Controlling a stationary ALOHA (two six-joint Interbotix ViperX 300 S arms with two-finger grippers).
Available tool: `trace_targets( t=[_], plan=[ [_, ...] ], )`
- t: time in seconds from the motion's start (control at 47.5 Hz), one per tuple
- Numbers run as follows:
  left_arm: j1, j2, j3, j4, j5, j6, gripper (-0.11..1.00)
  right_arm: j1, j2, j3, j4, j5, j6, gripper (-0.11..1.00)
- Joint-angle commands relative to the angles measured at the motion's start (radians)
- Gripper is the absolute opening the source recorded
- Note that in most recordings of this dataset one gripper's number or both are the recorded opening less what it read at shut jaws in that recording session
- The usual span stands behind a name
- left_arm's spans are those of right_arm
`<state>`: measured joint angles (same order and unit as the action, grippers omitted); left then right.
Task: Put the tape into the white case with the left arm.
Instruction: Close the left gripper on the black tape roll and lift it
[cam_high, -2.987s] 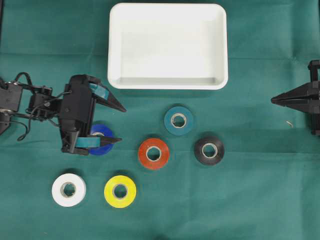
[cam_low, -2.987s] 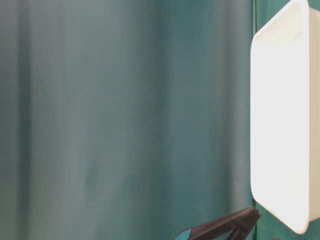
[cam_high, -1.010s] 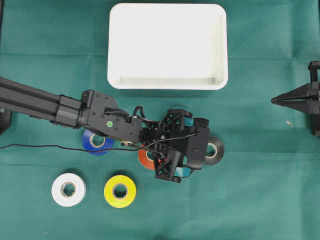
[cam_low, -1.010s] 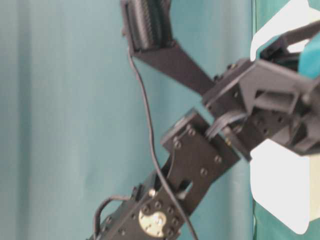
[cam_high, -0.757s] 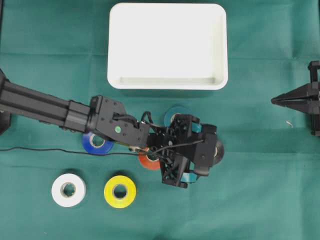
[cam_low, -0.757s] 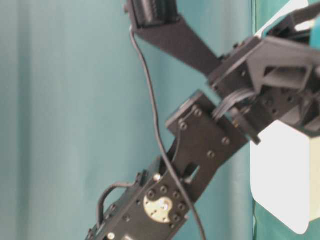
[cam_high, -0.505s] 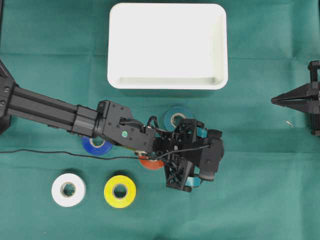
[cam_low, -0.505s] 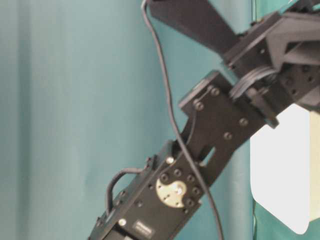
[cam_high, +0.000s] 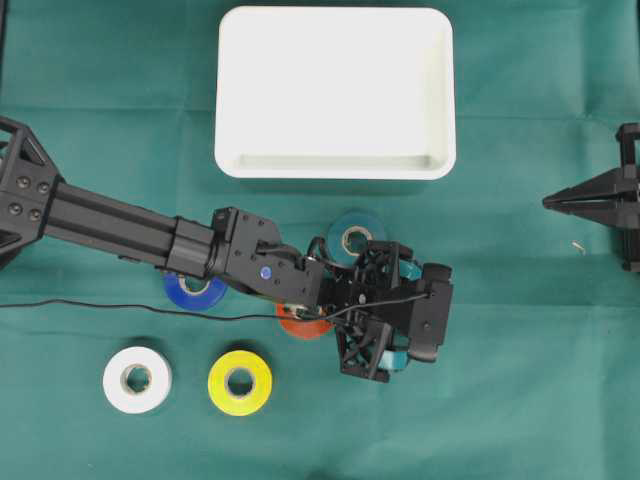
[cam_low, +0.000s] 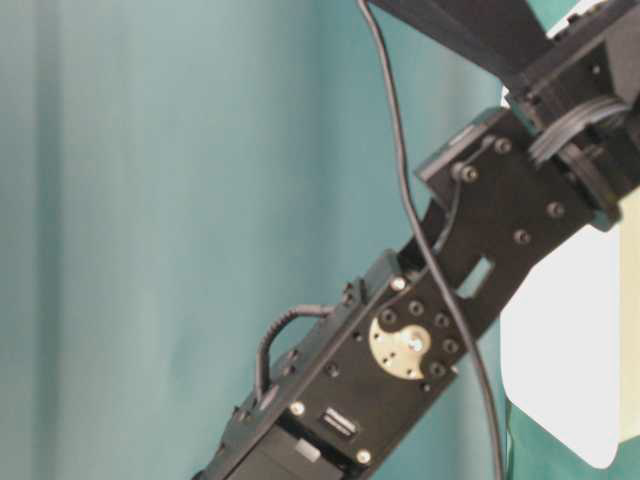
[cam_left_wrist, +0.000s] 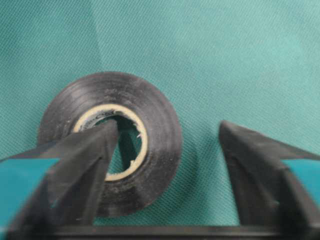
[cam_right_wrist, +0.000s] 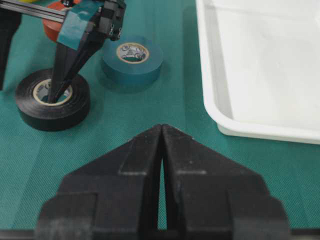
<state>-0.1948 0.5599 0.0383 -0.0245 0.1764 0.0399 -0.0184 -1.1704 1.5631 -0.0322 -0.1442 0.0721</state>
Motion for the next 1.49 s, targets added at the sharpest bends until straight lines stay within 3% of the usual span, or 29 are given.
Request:
trace_targets(
  t=[0.0, 0.105, 0.168, 0.463, 1.01, 1.325, 1.472],
  plan=[
    [0.005, -0.026, -0.020, 0.002, 0.003, -0.002, 0.70, 0.000, 0.005, -0.011, -0.002, -0.011, 0.000, -0.09],
    [0.005, -0.031, -0.015, 0.002, 0.002, -0.002, 0.38, 0.000, 0.005, -0.011, 0.000, -0.011, 0.000, -0.09],
    [0.005, -0.034, -0.012, 0.002, 0.002, -0.002, 0.25, 0.000, 0.005, -0.011, -0.002, -0.011, 0.000, -0.09],
    [0.002, -0.054, -0.006, 0.002, 0.009, 0.000, 0.25, 0.000, 0.005, -0.011, 0.000, -0.011, 0.002, -0.09],
    [0.006, -0.264, 0.037, 0.005, 0.138, 0.005, 0.25, 0.000, 0.003, -0.009, -0.002, -0.011, 0.000, -0.09],
    [0.091, -0.275, 0.057, 0.008, 0.183, 0.009, 0.25, 0.000, 0.000, -0.009, -0.002, -0.011, 0.000, -0.09],
    [0.164, -0.273, 0.086, 0.008, 0.173, 0.052, 0.25, 0.000, 0.000, -0.009, -0.002, -0.011, 0.000, -0.09]
  ],
)
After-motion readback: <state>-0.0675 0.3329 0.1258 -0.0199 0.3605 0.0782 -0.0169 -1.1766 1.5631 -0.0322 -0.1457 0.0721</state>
